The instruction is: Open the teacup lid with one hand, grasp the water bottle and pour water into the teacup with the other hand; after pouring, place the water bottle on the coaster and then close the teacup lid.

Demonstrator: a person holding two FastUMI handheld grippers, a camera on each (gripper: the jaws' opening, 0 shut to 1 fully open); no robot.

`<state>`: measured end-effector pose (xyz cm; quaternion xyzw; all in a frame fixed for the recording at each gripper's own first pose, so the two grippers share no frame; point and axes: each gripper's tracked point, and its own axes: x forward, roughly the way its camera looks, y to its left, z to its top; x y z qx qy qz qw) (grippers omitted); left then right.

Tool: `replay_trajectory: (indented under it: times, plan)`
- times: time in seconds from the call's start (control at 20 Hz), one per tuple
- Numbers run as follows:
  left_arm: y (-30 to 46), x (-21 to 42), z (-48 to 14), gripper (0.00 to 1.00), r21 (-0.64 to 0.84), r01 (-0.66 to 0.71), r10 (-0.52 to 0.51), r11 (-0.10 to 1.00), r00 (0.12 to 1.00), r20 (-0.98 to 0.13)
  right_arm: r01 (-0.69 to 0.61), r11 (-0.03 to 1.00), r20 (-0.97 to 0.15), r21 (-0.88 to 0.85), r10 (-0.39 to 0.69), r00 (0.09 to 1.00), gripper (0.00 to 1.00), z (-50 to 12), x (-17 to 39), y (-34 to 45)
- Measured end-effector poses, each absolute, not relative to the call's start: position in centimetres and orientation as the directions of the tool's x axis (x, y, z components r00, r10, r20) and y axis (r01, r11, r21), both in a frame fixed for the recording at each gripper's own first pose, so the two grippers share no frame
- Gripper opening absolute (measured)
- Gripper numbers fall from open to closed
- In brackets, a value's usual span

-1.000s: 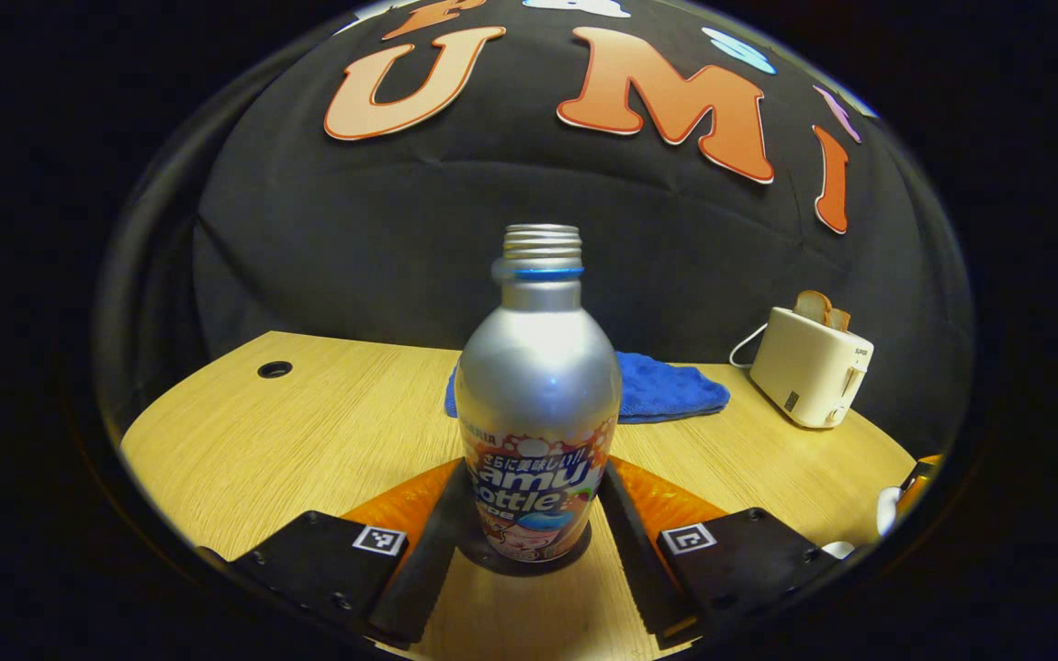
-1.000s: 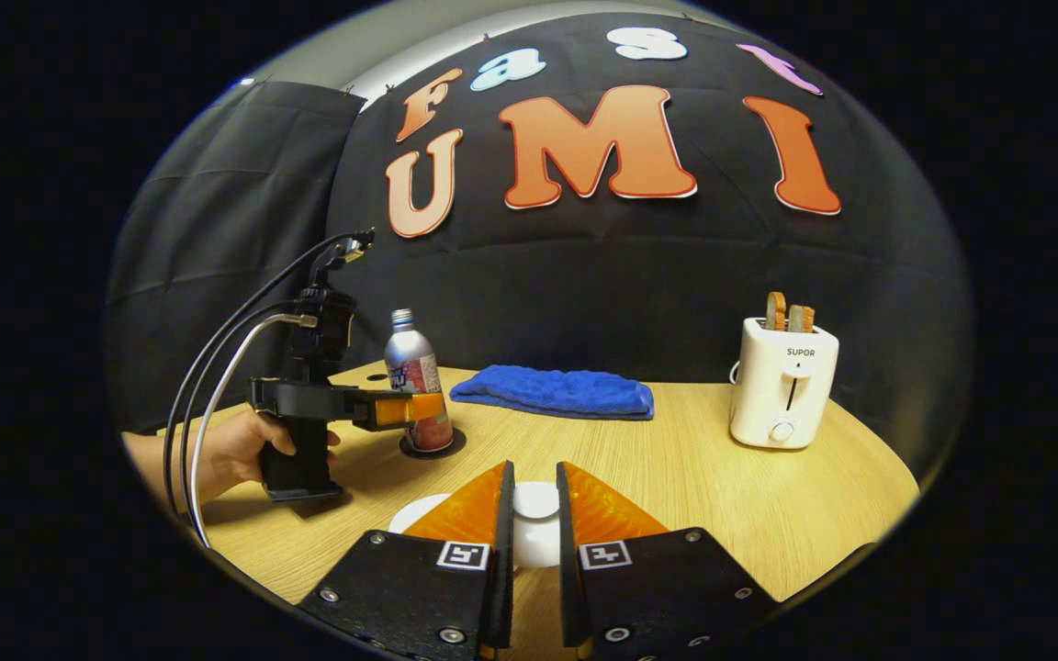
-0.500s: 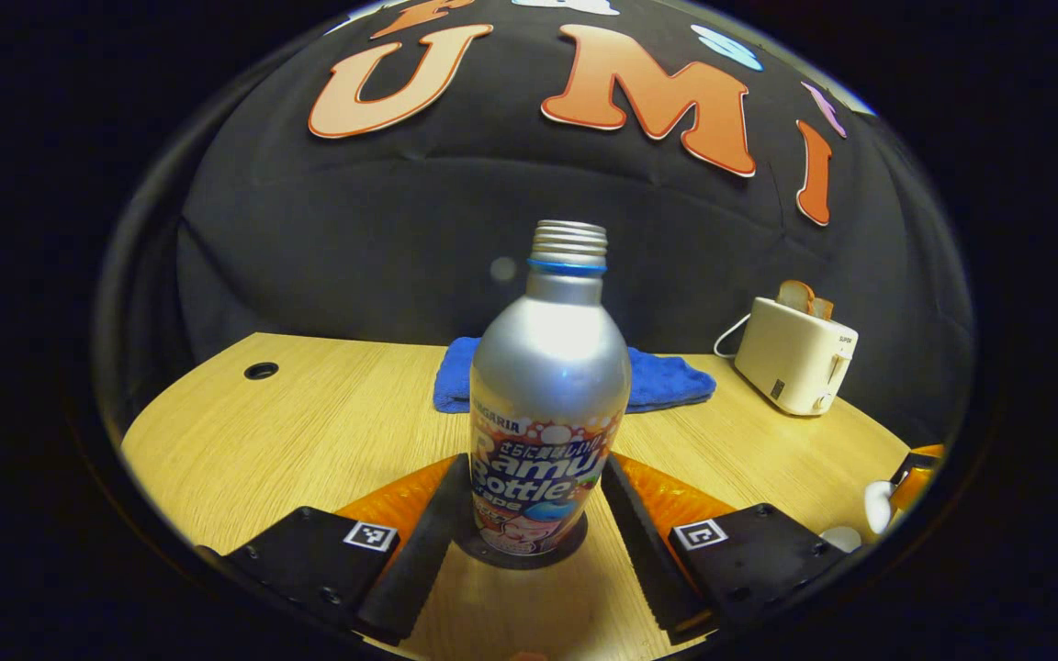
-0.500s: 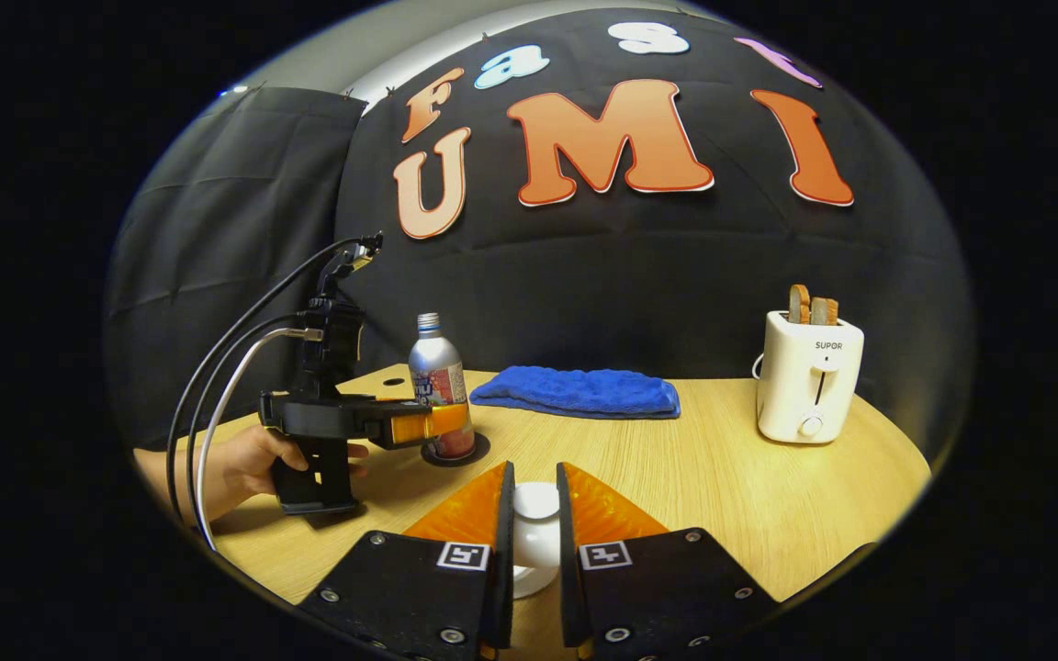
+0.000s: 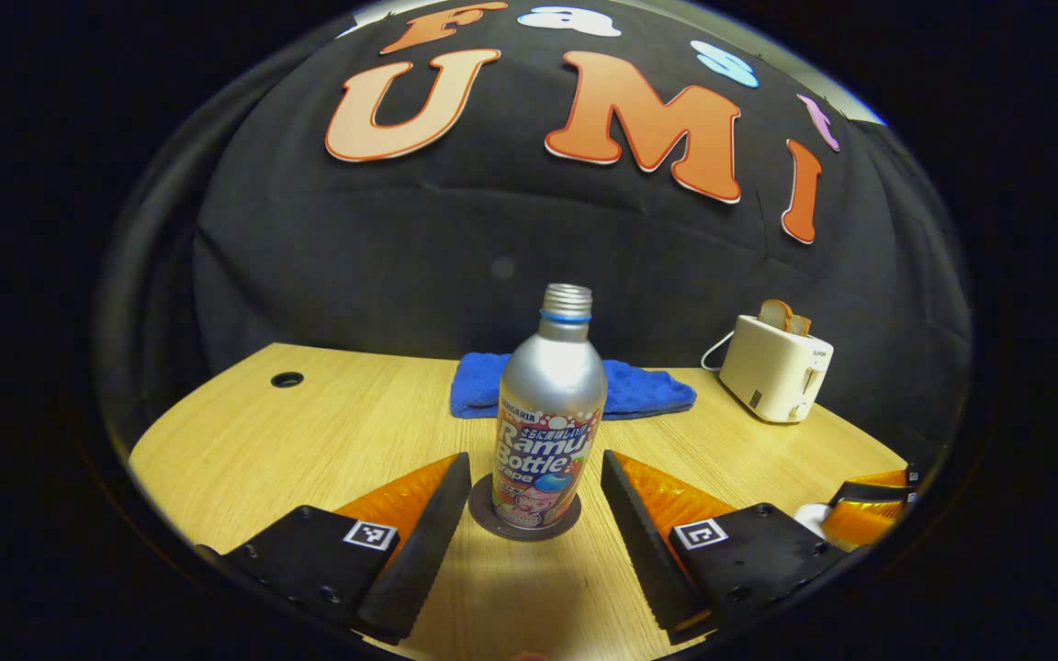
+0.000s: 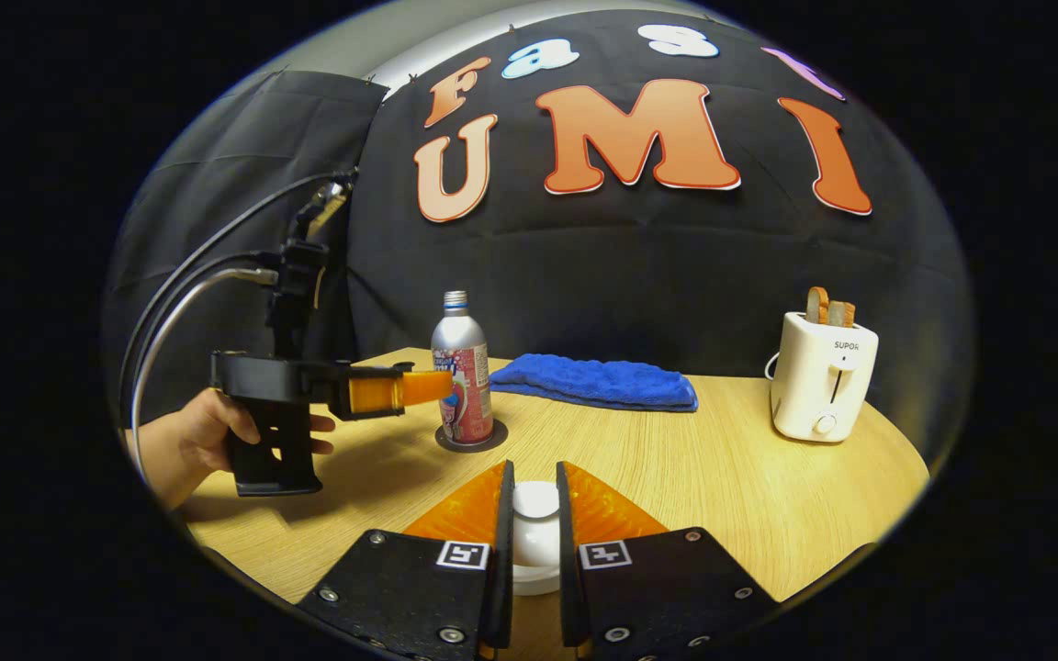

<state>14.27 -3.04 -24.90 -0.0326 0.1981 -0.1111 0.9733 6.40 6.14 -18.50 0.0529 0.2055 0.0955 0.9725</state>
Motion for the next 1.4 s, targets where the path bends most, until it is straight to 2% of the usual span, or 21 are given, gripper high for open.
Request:
replay_trajectory:
  times: [0.15, 0.2, 0.25, 0.35, 0.4, 0.45, 0.5, 0.55, 0.9, 1.0, 1.05, 1.1, 1.15, 1.3, 1.35, 1.4]
  plan:
    - [-2.6, 12.6, -22.8, 0.94, -0.106, 0.201, -0.225, 0.974, 0.913, -0.340, -0.167, 0.976, -0.397, 0.141, 0.210, 0.894, 0.21, -18.9, 6.4, 6.6]
    - [-2.4, 12.2, -22.5, 0.98, -0.102, 0.197, -0.220, 0.975, 0.917, -0.332, -0.168, 0.976, -0.394, 0.140, 0.211, 0.895, 0.21, -18.8, 6.4, 6.9]
    - [-2.2, 11.7, -22.1, 0.94, -0.097, 0.193, -0.215, 0.976, 0.921, -0.326, -0.174, 0.975, -0.393, 0.136, 0.214, 0.894, 0.22, -18.9, 6.4, 7.1]
    - [-1.8, 10.9, -21.4, 0.94, -0.095, 0.189, -0.209, 0.977, 0.928, -0.310, -0.174, 0.977, -0.398, 0.124, 0.210, 0.893, 0.21, -19.3, 6.2, 7.2]
    - [-1.5, 10.5, -21.1, 0.89, -0.092, 0.187, -0.206, 0.978, 0.930, -0.304, -0.173, 0.977, -0.401, 0.123, 0.209, 0.892, 0.21, -19.5, 6.2, 7.3]
    - [-1.3, 10.3, -20.8, 0.98, -0.086, 0.182, -0.200, 0.979, 0.934, -0.296, -0.170, 0.978, -0.403, 0.124, 0.206, 0.892, 0.21, -19.8, 6.2, 7.3]
    - [-1.3, 10.0, -20.6, 0.98, -0.080, 0.180, -0.195, 0.981, 0.936, -0.292, -0.167, 0.978, -0.407, 0.123, 0.204, 0.890, 0.21, -20.0, 6.1, 7.3]
    - [-1.3, 9.7, -20.4, 0.94, -0.075, 0.181, -0.195, 0.981, 0.938, -0.286, -0.165, 0.978, -0.403, 0.125, 0.202, 0.893, 0.22, -20.0, 6.0, 7.2]
    - [-1.1, 8.3, -19.5, 0.94, -0.070, 0.170, -0.182, 0.983, 0.946, -0.266, -0.164, 0.979, -0.388, 0.123, 0.199, 0.900, 0.21, -19.9, 6.1, 7.3]
    - [-1.1, 8.0, -19.0, 0.94, -0.070, 0.166, -0.178, 0.984, 0.950, -0.256, -0.158, 0.981, -0.392, 0.114, 0.191, 0.900, 0.26, -20.0, 6.2, 7.1]
    - [-1.1, 7.6, -18.7, 0.89, -0.068, 0.163, -0.175, 0.984, 0.952, -0.251, -0.152, 0.982, -0.394, 0.110, 0.184, 0.901, 0.29, -19.9, 6.1, 6.9]
    - [-1.0, 7.4, -18.4, 0.89, -0.065, 0.161, -0.173, 0.985, 0.955, -0.243, -0.146, 0.984, -0.397, 0.105, 0.176, 0.901, 0.30, -19.8, 6.1, 6.8]
    - [-1.0, 7.1, -17.9, 0.94, -0.063, 0.158, -0.168, 0.985, 0.957, -0.236, -0.143, 0.984, -0.395, 0.102, 0.172, 0.903, 0.36, -19.5, 6.0, 6.6]
    - [-0.7, 6.2, -16.4, 0.94, -0.052, 0.148, -0.156, 0.988, 0.967, -0.201, -0.139, 0.986, -0.355, 0.094, 0.164, 0.920, 0.49, -17.3, 5.7, 6.3]
    - [-0.7, 5.8, -15.8, 0.89, -0.050, 0.146, -0.153, 0.988, 0.970, -0.188, -0.131, 0.988, -0.335, 0.085, 0.152, 0.930, 0.54, -16.4, 5.6, 6.0]
    - [-0.7, 5.3, -15.0, 0.93, -0.044, 0.143, -0.149, 0.989, 0.974, -0.173, -0.124, 0.989, -0.322, 0.081, 0.144, 0.936, 0.55, -15.5, 5.5, 5.7]
